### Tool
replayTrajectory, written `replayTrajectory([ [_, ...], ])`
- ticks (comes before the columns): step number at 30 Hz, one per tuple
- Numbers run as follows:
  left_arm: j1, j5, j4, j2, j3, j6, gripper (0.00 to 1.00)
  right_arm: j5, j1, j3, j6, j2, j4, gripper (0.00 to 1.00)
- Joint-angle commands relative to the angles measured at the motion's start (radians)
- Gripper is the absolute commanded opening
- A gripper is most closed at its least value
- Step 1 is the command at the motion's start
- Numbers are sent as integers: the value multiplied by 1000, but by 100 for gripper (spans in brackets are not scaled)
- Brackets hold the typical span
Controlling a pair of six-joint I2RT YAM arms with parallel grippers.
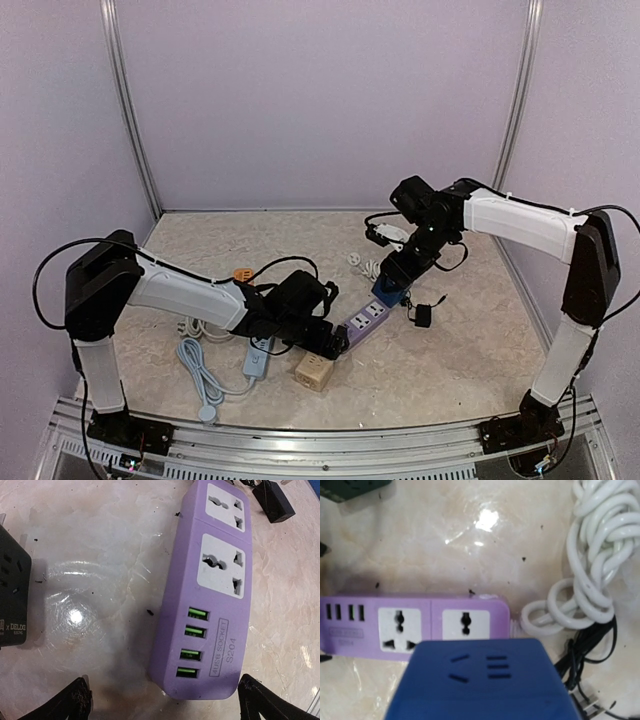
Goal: Insert the plug
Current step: Insert the plug into the socket.
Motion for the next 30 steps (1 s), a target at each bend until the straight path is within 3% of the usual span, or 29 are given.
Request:
replayTrajectory([
  [1, 19, 28, 3, -36, -16, -51, 99, 26, 28, 12, 10, 11, 35, 9],
  [9, 41, -2, -78, -15, 43, -80, 99, 32, 36, -7, 1, 21, 39, 9],
  [19, -69, -122, -87, 14, 120, 51, 99, 23, 36, -11, 6, 28, 25, 10],
  [24, -99, -229, -206, 109, 208, 67, 99, 11, 37, -1, 7, 44, 18, 10],
  [30, -113, -291, -183, 164, 204, 77, 99, -4, 37, 12, 2, 36, 14, 10],
])
